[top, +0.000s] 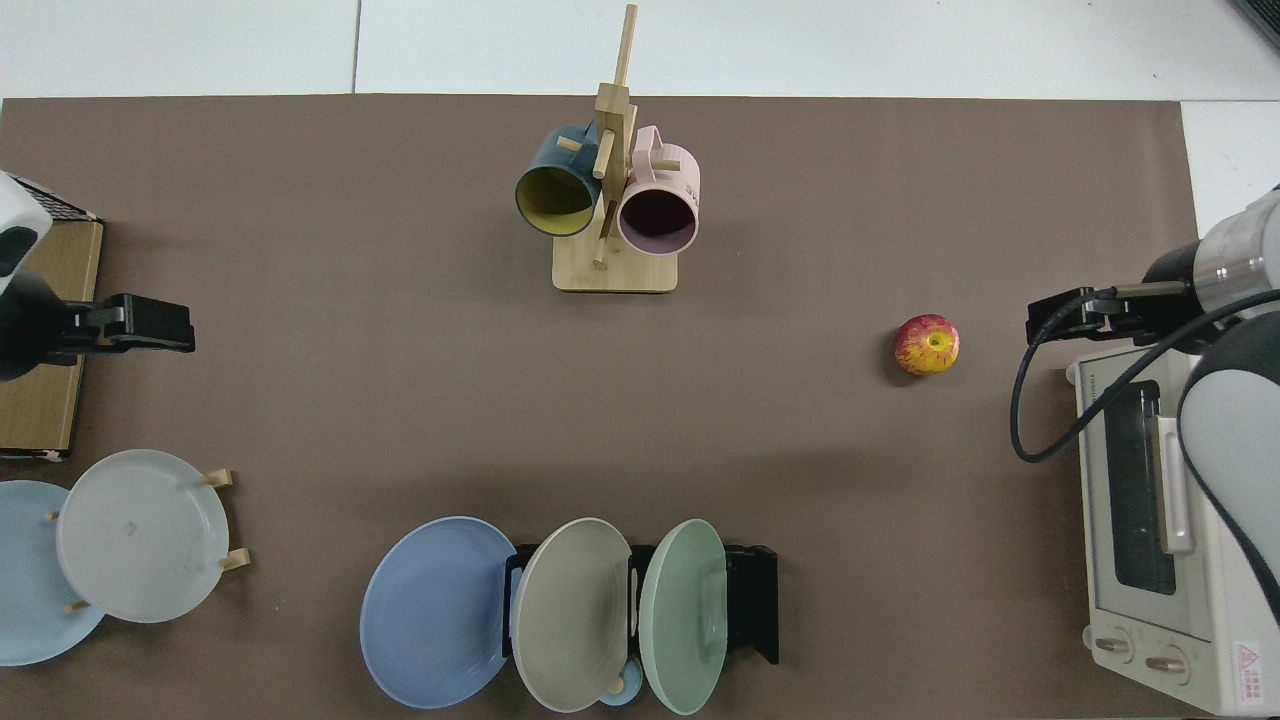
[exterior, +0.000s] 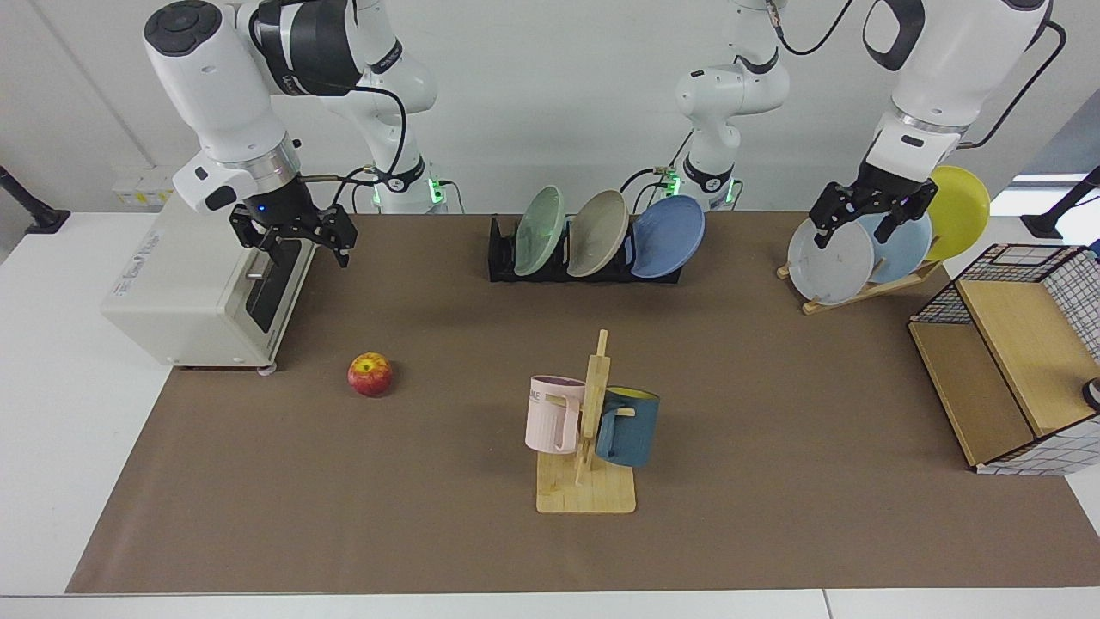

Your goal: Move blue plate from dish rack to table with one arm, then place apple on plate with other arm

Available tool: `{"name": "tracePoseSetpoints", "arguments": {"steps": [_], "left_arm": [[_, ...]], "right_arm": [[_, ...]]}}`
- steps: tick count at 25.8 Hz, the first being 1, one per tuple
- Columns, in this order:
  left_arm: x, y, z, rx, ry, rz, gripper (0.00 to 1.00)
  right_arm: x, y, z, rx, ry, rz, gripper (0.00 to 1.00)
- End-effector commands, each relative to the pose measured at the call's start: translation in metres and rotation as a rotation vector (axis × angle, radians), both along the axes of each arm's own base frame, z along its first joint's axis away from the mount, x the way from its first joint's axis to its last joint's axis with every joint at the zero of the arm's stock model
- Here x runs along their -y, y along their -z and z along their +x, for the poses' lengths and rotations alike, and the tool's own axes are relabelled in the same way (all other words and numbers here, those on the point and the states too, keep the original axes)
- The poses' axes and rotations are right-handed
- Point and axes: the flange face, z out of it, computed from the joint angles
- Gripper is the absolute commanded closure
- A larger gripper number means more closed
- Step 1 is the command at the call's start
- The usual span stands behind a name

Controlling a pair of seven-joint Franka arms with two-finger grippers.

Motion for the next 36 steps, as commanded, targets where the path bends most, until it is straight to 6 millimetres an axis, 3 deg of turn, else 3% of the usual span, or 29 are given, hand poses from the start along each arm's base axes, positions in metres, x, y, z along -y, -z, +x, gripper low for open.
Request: {"name": "tracePoseSetpoints", "arguments": {"steps": [1,3,11,14,16,20,23,26,29,32,36], "left_arm": [[0.025,0.015,-0.036,0.016,0.060,0.061,0.00],[0.036,0.019,-0.050,0.020,0.075,0.087,0.00],[0.130,0.039,-0.123,0.030,0.094,0.260,0.00],[0.154,0.058,-0.156,0.035,0.095,0.334,0.00],[0.166,0.080,-0.175,0.032,0.106,0.409,0.00],[0.175,0.101,-0.204,0.037,0.138,0.470,0.00],[0.190,0.132,-0.234,0.080,0.222,0.559,0.00],[0.185,0.142,-0.245,0.125,0.234,0.580,0.00],[0.203,0.167,-0.259,0.169,0.212,0.634,0.00],[0.206,0.187,-0.254,0.172,0.149,0.610,0.00],[0.201,0.193,-0.250,0.148,0.083,0.572,0.00]], "right_arm": [[0.004,-0.001,-0.003,0.016,-0.018,0.010,0.00],[0.004,-0.001,-0.003,0.016,-0.018,0.009,0.00],[0.004,-0.001,-0.003,0.016,-0.018,0.010,0.00],[0.004,-0.001,-0.003,0.016,-0.018,0.009,0.00],[0.004,-0.001,-0.003,0.016,-0.018,0.009,0.00],[0.004,-0.001,-0.003,0.016,-0.018,0.010,0.00],[0.003,-0.001,-0.003,0.016,-0.019,0.010,0.00],[-0.002,-0.002,-0.003,0.018,-0.029,0.011,0.00],[-0.002,-0.002,-0.003,0.018,-0.027,0.011,0.00],[-0.002,-0.003,-0.002,0.024,-0.026,0.005,0.00],[0.003,-0.006,0.006,0.051,-0.019,-0.001,0.00]]}}
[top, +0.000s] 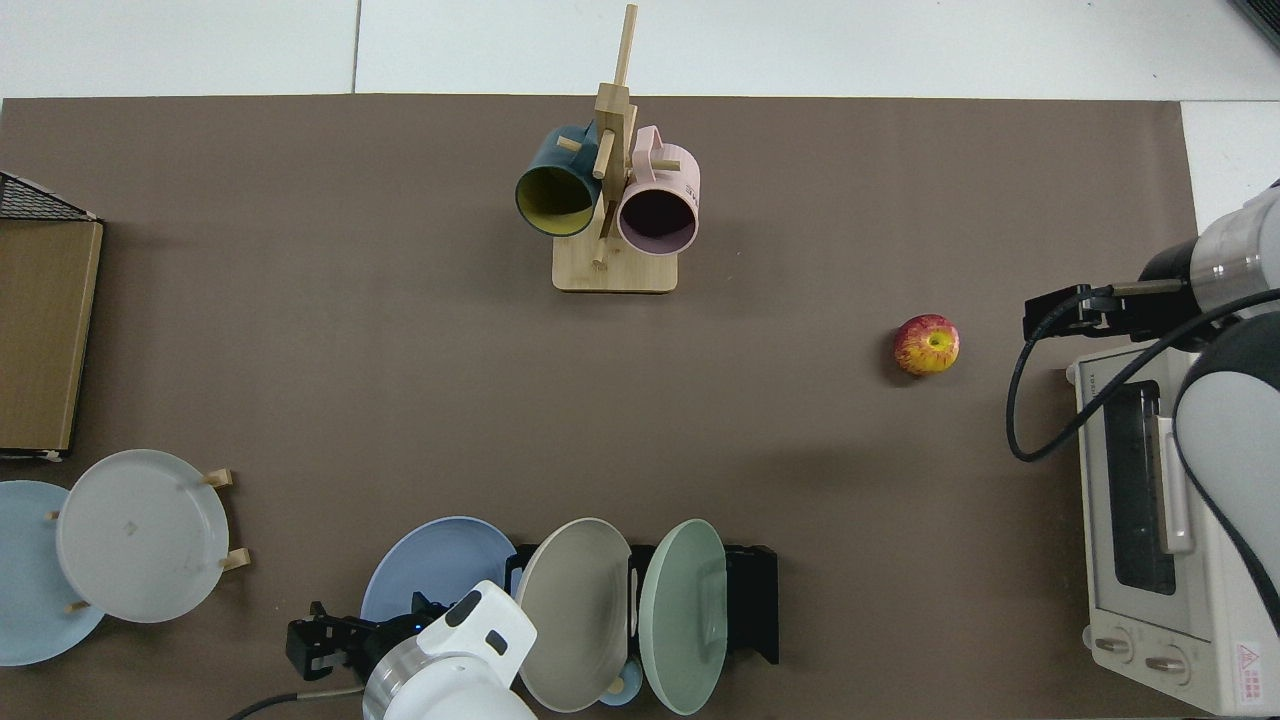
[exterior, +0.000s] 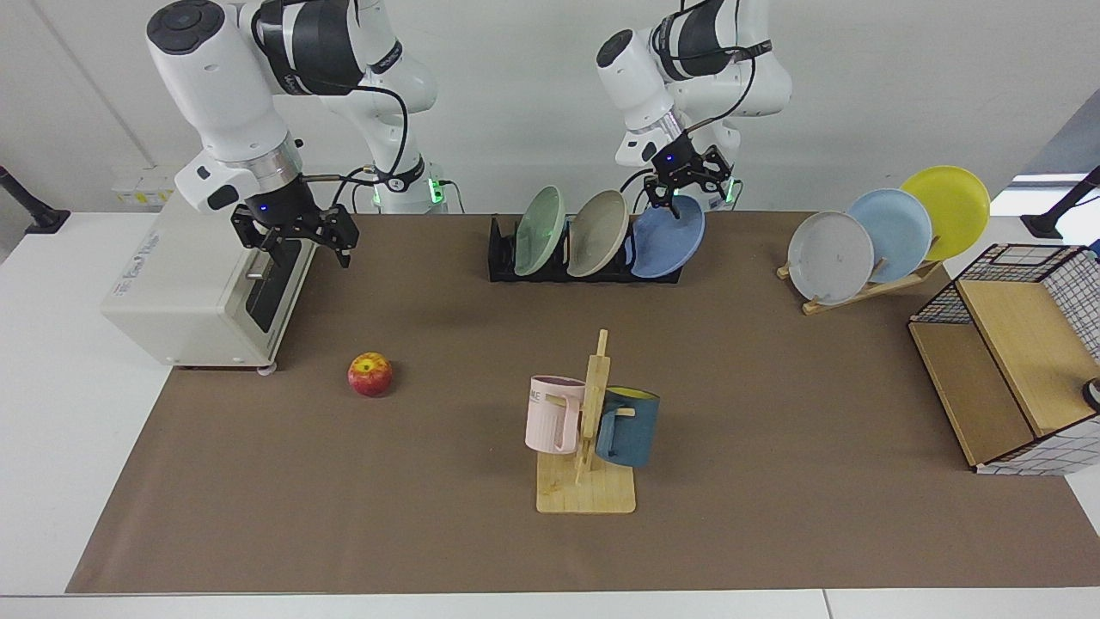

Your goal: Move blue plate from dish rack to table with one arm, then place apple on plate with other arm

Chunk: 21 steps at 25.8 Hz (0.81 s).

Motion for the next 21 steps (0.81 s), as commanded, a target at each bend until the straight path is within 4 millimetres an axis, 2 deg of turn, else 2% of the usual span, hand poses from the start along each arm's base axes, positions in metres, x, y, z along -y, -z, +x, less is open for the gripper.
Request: {"name": "tracePoseSetpoints", "arguments": {"steps": [1,9,15,18,21], "left_arm": [[-0.010,0.008,0.008,0.018,-0.060,-0.037,0.00],[-0.018,0.020,0.017,-0.021,-0.111,-0.087,0.00],[-0.018,0.027,0.020,-0.048,-0.099,-0.097,0.01],[-0.019,0.031,0.021,-0.059,-0.098,-0.101,0.08],[-0.021,0.034,0.020,-0.080,-0.074,-0.091,0.17]], "right_arm": [[0.007,-0.011,0.010,0.043,-0.013,-0.002,0.00],[0.012,-0.014,0.050,0.017,-0.001,-0.001,0.00],[0.003,-0.003,0.057,0.014,0.011,-0.003,0.00],[-0.004,0.010,0.063,0.032,0.026,0.006,0.00],[-0.005,0.039,0.064,0.065,0.096,0.013,0.00]]}}
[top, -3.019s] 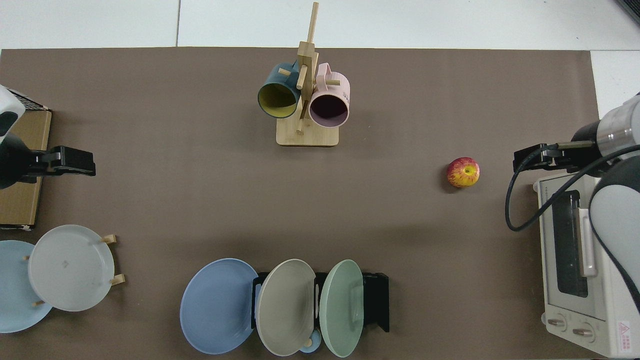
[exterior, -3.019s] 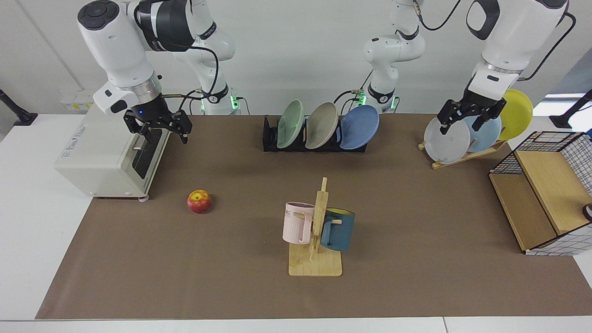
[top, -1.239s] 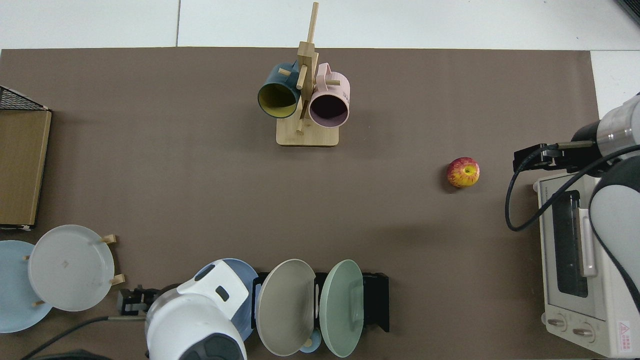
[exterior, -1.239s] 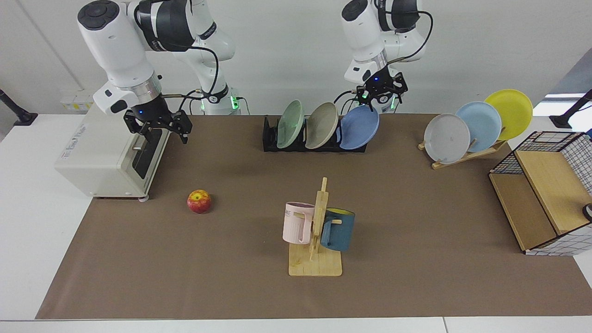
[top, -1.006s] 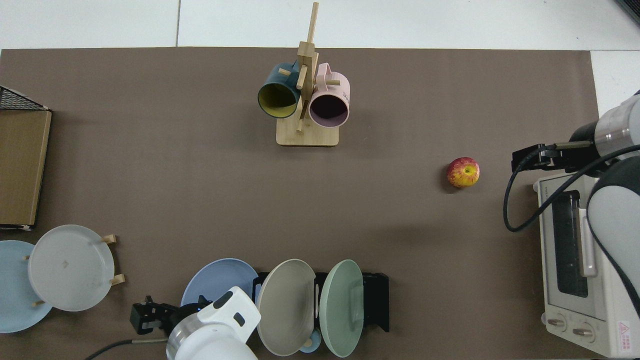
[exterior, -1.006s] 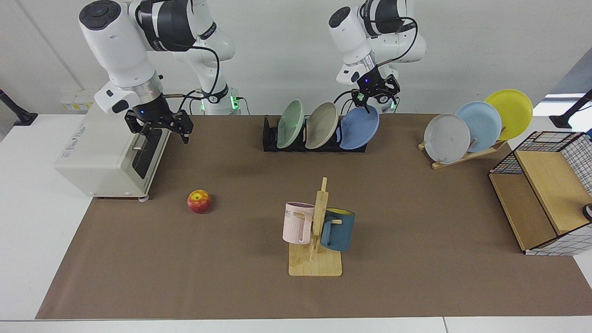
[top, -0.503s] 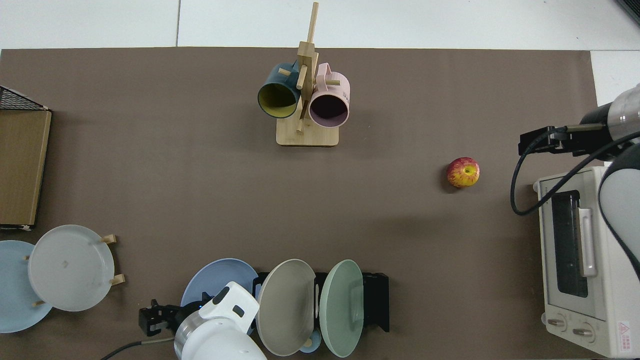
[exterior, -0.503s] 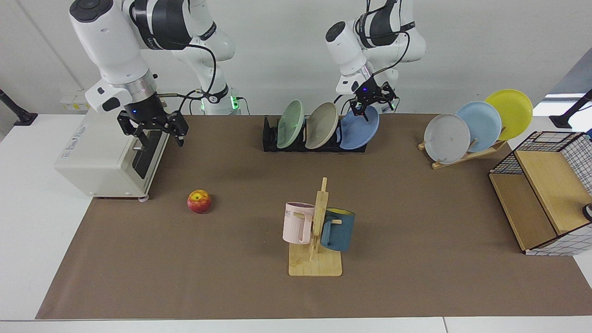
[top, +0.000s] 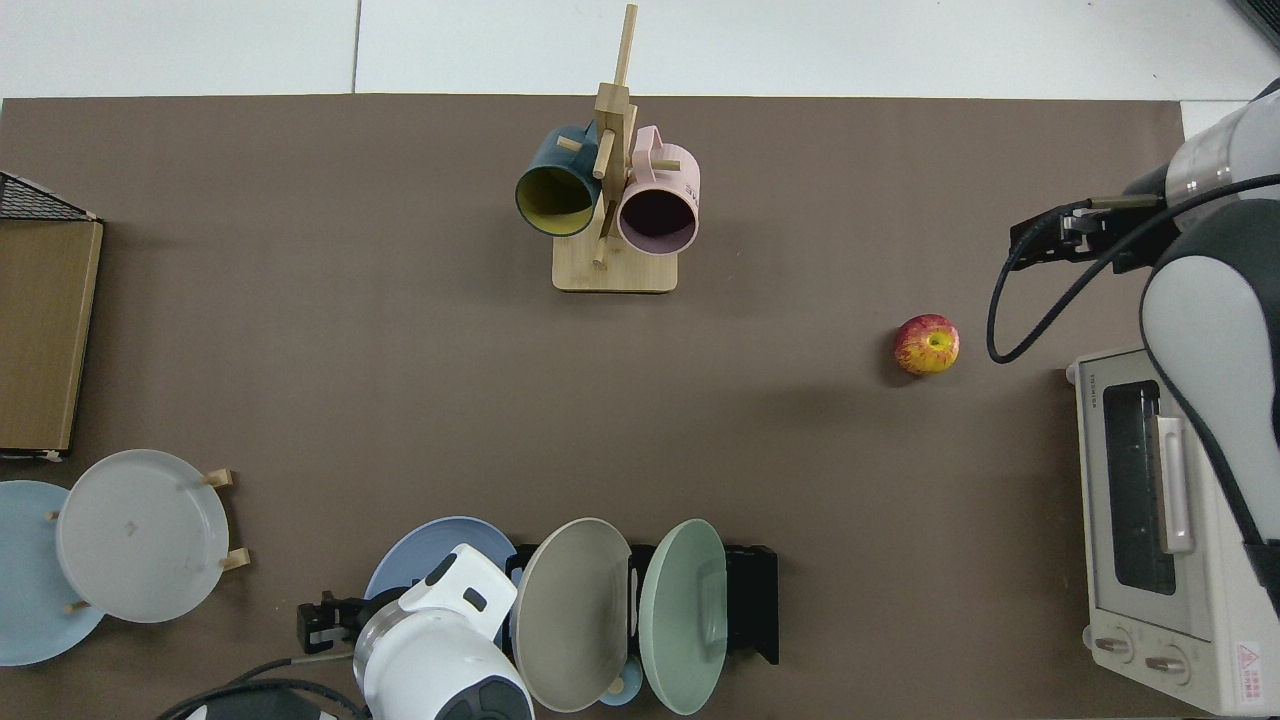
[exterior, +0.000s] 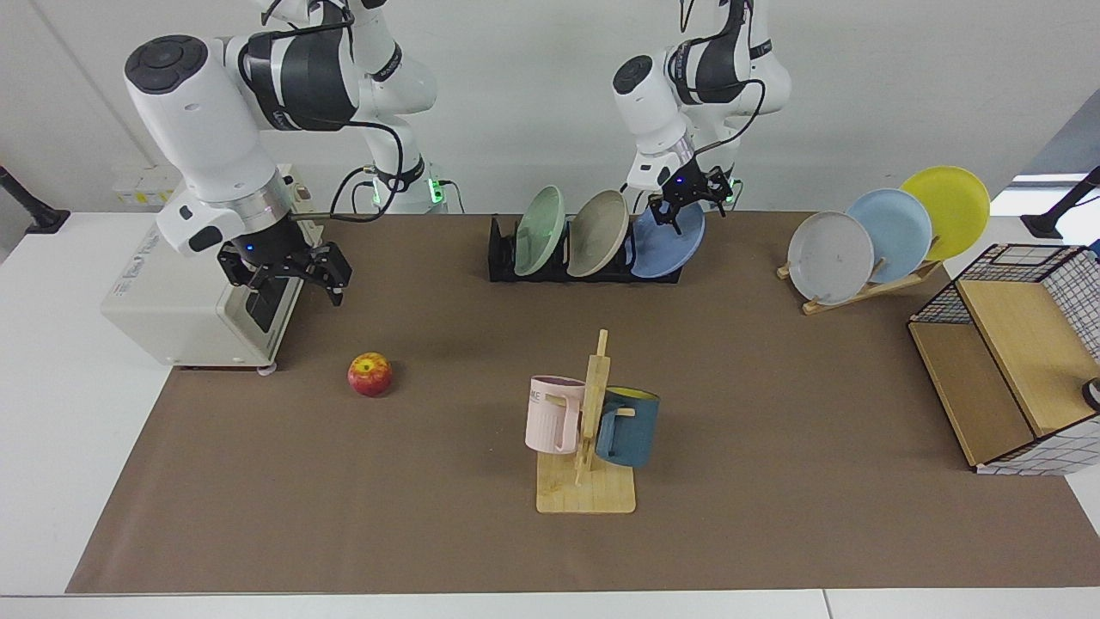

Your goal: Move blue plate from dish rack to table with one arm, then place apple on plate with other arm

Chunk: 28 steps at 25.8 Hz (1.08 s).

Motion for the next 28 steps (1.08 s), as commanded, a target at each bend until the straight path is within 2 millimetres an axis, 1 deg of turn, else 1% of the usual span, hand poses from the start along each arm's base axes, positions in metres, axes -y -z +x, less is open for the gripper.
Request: {"name": "tracePoseSetpoints", "arguments": {"steps": [1,2,3,6,9,11,14,17,19,21,23,24,28], "left_arm": [[-0.007,0.007,0.000,-0.025,0.030,-0.009,0.21],[-0.007,0.008,0.000,-0.029,0.036,-0.008,0.23],[-0.007,0.008,0.000,-0.030,0.037,-0.008,0.24],[-0.009,0.008,0.000,-0.031,0.035,-0.010,0.26],[-0.009,0.007,0.001,-0.038,0.046,-0.008,0.34],[-0.010,0.008,0.001,-0.042,0.049,-0.007,0.39],[-0.010,0.008,0.002,-0.043,0.049,-0.010,0.46],[-0.014,0.009,0.005,-0.042,0.037,-0.012,0.50],[-0.014,0.008,0.006,-0.039,0.038,-0.015,0.53],[-0.014,0.009,0.007,-0.039,0.037,-0.016,0.57],[-0.014,0.009,0.007,-0.039,0.039,-0.016,0.63],[-0.014,0.009,0.007,-0.041,0.040,-0.016,0.68],[-0.013,0.011,0.008,-0.053,0.050,-0.017,0.82]], "right_arm": [[-0.008,0.034,0.006,0.045,0.072,0.013,0.00],[-0.017,0.039,0.008,0.048,0.060,0.014,0.00],[-0.022,0.046,0.011,0.044,0.052,0.012,0.00],[-0.025,0.071,0.024,0.051,0.048,0.003,0.00],[-0.031,0.099,0.035,0.045,0.054,0.001,0.00],[-0.039,0.118,0.037,0.027,0.040,-0.003,0.00],[-0.033,0.143,0.030,-0.002,0.039,-0.006,0.00],[-0.029,0.169,0.021,-0.040,0.040,-0.010,0.00],[-0.022,0.187,0.015,-0.044,0.048,-0.010,0.00],[-0.021,0.209,0.005,-0.053,0.040,-0.011,0.00],[-0.020,0.232,-0.007,-0.060,0.038,-0.012,0.00],[-0.020,0.240,-0.010,-0.059,0.037,-0.013,0.00],[-0.017,0.264,-0.022,-0.054,0.021,-0.022,0.00]]}}
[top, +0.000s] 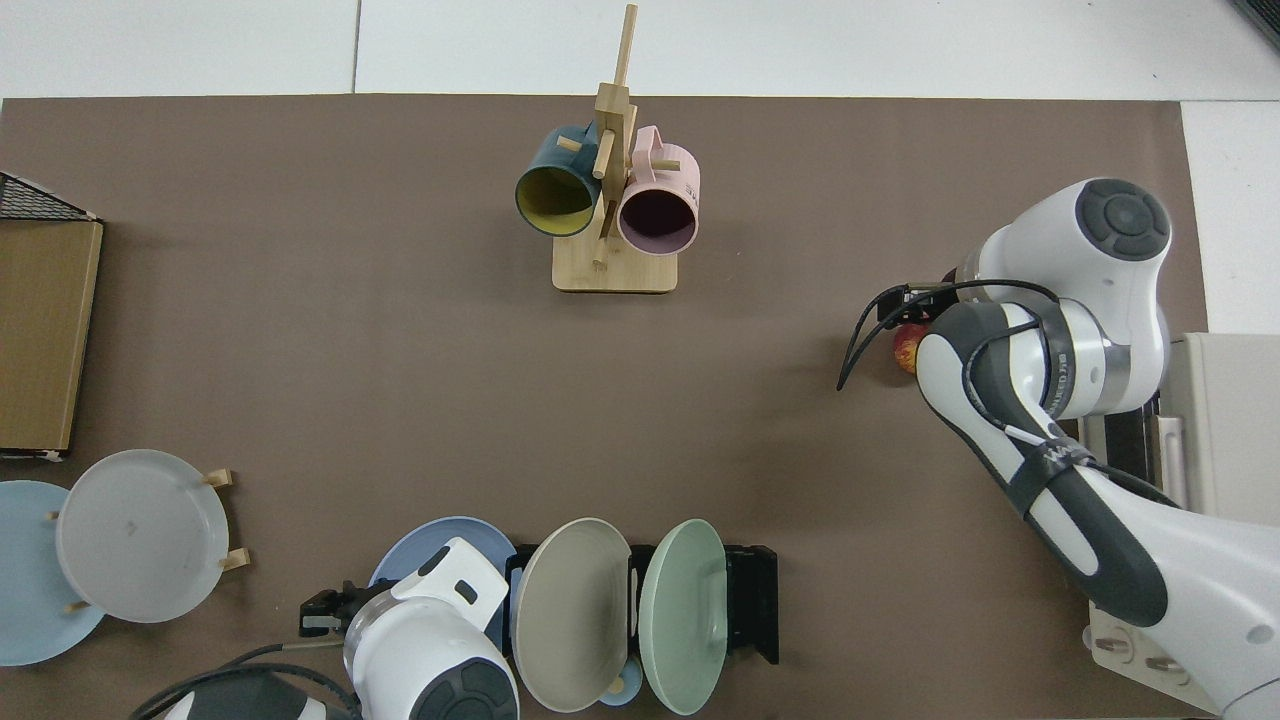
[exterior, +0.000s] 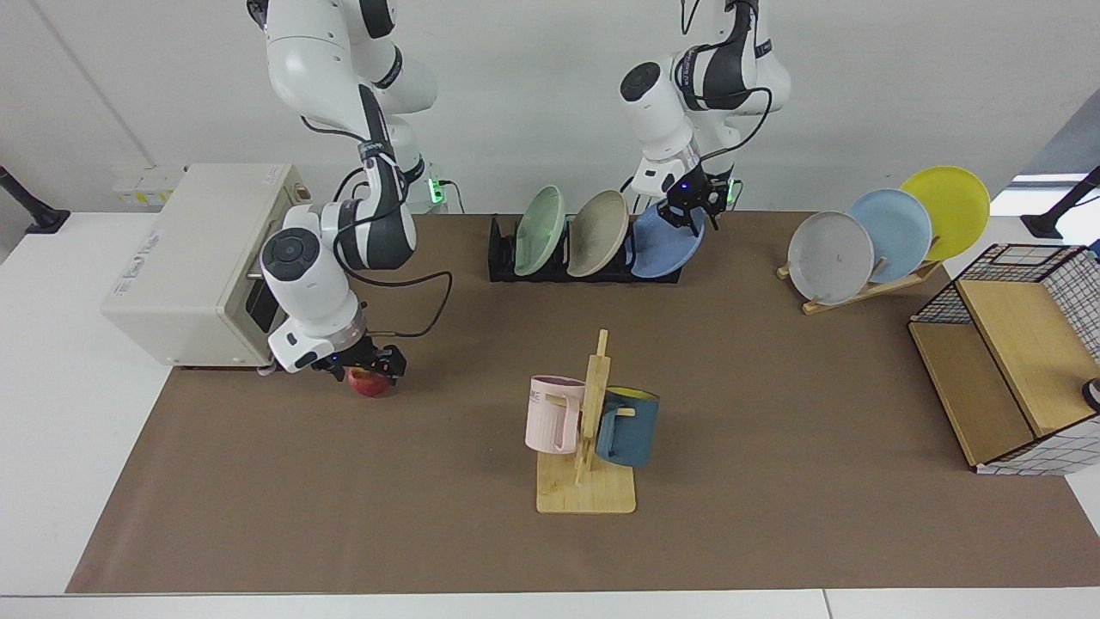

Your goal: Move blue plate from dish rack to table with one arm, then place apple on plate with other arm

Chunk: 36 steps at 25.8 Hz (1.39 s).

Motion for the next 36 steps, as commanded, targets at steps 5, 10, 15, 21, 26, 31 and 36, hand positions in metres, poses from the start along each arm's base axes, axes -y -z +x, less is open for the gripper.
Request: {"name": "tracePoseSetpoints", "arguments": {"steps": [5,10,15,21,26,31,36], "left_arm": [[-0.004,0.004,0.003,-0.010,0.017,-0.015,1.00],[-0.003,0.002,0.003,-0.003,0.020,-0.007,1.00],[-0.003,-0.003,0.004,0.008,0.043,0.031,1.00],[0.020,-0.020,-0.007,0.034,0.104,0.150,1.00],[0.035,-0.042,-0.012,0.052,0.129,0.257,1.00],[0.044,-0.064,-0.013,0.048,0.117,0.298,1.00],[0.050,-0.106,-0.006,0.032,0.126,0.291,1.00]], "right_arm": [[0.015,0.029,-0.023,0.019,-0.029,-0.021,0.00],[0.013,0.031,-0.023,0.016,-0.026,-0.022,0.06],[0.013,0.031,-0.023,0.018,0.101,-0.023,1.00],[0.010,0.027,-0.019,0.024,0.094,-0.023,1.00],[0.007,0.012,-0.012,0.046,0.095,-0.022,1.00],[0.001,-0.027,-0.003,0.028,0.076,-0.042,1.00],[0.008,-0.091,-0.008,0.001,0.055,-0.059,1.00]]}}
